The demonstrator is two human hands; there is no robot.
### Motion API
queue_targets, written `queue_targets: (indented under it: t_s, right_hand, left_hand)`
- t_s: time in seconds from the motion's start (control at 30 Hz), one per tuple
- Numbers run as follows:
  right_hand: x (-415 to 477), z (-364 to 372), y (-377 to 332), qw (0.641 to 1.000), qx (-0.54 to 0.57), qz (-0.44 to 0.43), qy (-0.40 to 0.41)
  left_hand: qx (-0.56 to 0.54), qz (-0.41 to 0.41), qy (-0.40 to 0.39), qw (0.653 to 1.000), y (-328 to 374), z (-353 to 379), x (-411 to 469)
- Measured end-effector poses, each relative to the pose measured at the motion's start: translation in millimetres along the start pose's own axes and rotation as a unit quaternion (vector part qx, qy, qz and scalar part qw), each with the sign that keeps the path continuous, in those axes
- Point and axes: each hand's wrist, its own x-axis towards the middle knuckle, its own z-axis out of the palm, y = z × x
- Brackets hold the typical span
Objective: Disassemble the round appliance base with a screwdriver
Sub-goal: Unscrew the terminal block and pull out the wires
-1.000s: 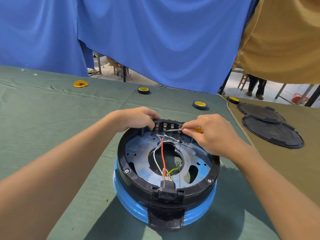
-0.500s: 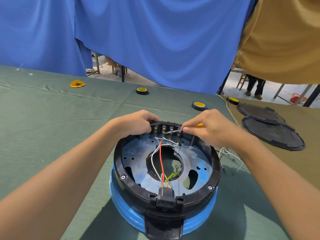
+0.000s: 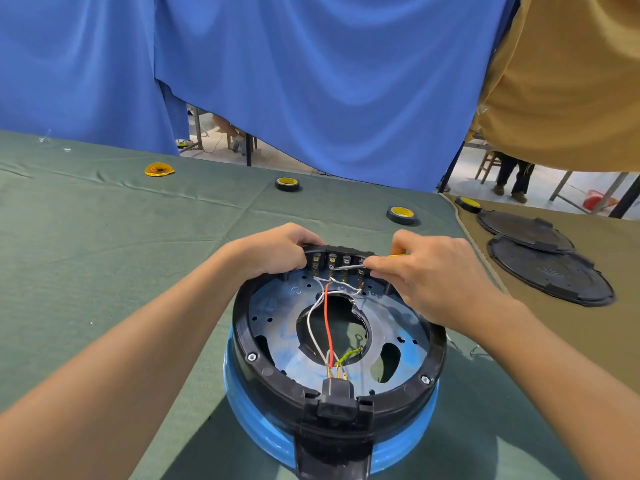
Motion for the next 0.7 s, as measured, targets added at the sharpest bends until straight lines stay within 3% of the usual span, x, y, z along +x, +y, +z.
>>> queue_targets:
  t_s: [0.13, 0.3, 0.47, 0.7]
  right_hand:
    - [4, 4, 4, 0.998, 0.033, 0.041, -0.022]
    - [22, 3, 21, 0.972, 0.176, 0.120, -0.098]
    - [51, -5, 40, 0.950, 0.231, 0.093, -0.190]
    - [65, -5, 52, 0.905, 0.340, 0.082, -0.244]
  left_hand:
    - [-0.001, 0.003, 0.003, 1.000, -1, 0, 1]
    - [0.000, 0.004, 0.005, 1.000, -1, 0, 1]
    - [0.009, 0.005, 0.014, 1.000, -1, 1, 2]
    - [0.001, 0.005, 0.011, 1.000, -2, 0, 3]
